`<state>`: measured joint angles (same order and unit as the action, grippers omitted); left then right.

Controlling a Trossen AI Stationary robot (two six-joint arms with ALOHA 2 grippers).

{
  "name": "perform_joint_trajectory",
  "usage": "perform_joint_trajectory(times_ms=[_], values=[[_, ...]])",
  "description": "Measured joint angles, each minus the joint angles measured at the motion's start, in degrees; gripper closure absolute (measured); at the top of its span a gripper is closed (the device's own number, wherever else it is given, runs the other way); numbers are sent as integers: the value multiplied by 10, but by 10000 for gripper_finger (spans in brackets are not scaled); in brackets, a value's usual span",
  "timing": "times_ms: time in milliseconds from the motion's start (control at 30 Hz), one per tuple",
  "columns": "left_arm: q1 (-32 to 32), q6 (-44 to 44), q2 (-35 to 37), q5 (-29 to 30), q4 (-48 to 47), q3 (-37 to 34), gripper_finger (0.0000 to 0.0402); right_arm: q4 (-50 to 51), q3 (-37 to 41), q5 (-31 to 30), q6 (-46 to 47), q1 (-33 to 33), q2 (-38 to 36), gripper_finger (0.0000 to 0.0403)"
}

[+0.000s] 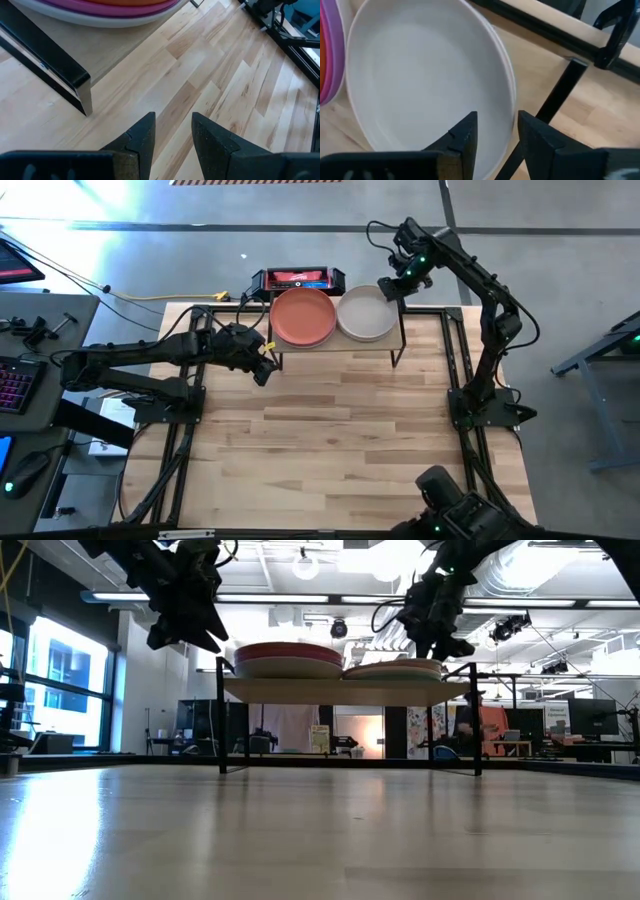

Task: Place and stack plates onto a shelf
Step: Return to Home Position

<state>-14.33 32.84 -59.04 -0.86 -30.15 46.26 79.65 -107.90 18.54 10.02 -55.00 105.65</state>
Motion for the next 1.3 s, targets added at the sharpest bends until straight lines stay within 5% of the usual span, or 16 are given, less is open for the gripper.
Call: perform_joint_trajectory(times_ms=[600,1300], values=[[0,1,0,-4,-1,0,284,81,0,14,4,4,-2,284],[0,0,0,-4,-1,0,284,39,0,-2,19,30,-14,284]])
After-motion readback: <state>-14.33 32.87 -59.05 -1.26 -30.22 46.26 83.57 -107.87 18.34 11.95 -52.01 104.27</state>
